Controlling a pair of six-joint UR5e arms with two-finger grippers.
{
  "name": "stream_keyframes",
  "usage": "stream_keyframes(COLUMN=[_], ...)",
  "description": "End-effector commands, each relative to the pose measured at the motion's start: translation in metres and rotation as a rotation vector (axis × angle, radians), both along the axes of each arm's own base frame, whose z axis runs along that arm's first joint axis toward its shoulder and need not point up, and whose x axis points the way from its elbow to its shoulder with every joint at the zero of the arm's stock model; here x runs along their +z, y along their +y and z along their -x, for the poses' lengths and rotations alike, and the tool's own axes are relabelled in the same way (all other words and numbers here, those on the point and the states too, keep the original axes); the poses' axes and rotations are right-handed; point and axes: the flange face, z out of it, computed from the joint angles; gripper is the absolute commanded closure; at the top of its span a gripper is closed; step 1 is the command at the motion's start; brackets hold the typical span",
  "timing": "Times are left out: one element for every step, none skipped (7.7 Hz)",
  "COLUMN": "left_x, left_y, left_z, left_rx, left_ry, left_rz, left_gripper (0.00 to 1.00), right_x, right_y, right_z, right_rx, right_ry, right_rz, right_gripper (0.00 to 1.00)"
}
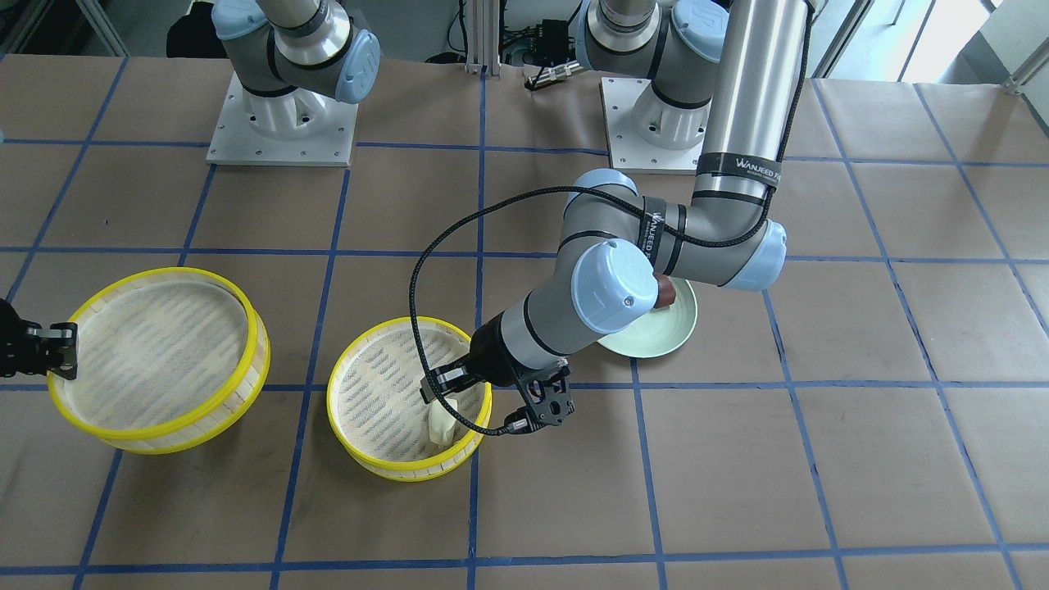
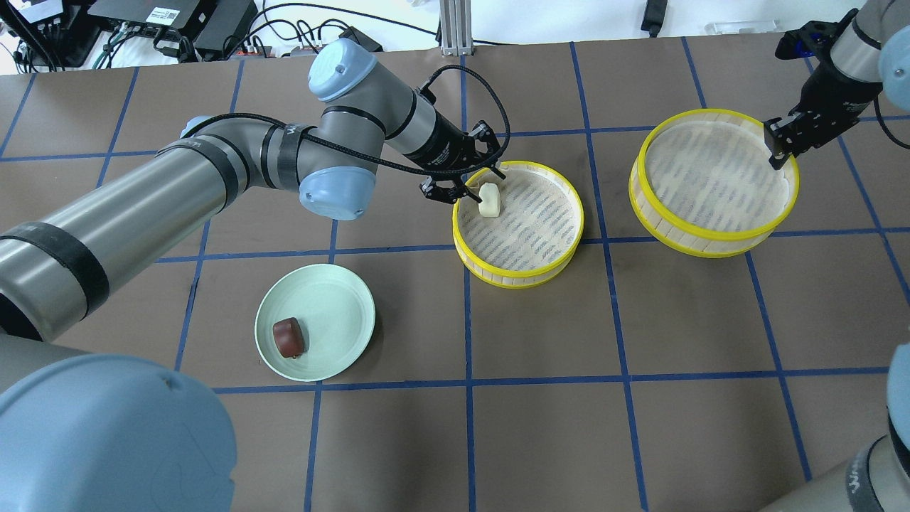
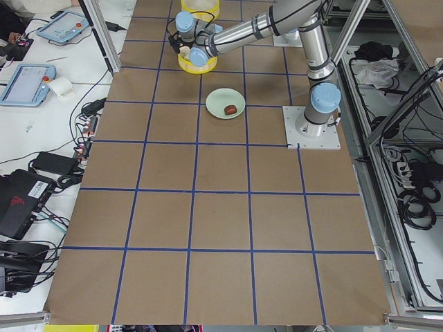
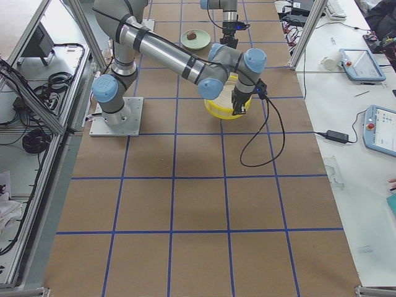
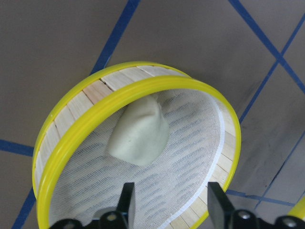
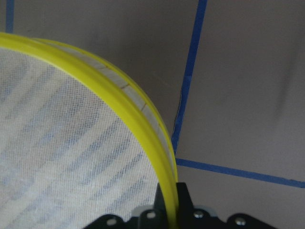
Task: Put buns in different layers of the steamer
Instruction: 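Carry the white bun into the lower steamer tier and release it with left gripper, then move left gripper back over the plate toward the brown bun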
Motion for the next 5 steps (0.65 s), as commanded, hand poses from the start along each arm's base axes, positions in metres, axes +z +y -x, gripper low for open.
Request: stream_keyframes(left_x=[0.048, 0.07, 0.085, 0.094, 0.09], left_y=[0.007, 0.017, 0.025, 0.026, 0.03], left_z=[-0.008, -0.03, -0.064, -0.102, -0.127], left_rx=[0.0, -0.059, -0.122, -0.107, -0.15], left_ry=[-0.072, -0.232, -0.309, -0.341, -0.406], left_rz=[0.031, 0.032, -0.004, -0.055, -0.079], left_gripper=[0.09, 0.02, 0.01, 0.01, 0.01], right_x=[0.001, 0.001, 0.001, 0.003, 0.001], right_y=[0.001, 0.001, 0.001, 0.001, 0.003], right_z=[0.001, 0.001, 0.0, -0.001, -0.002], right_rx=[-0.002, -0.004, -0.002, -0.009, -0.006], right_ry=[0.0, 0.0, 0.0, -0.002, -0.005], right_rz=[0.001, 0.003, 0.003, 0.005, 0.0], right_gripper=[1.0, 1.0, 1.0, 1.0, 1.0])
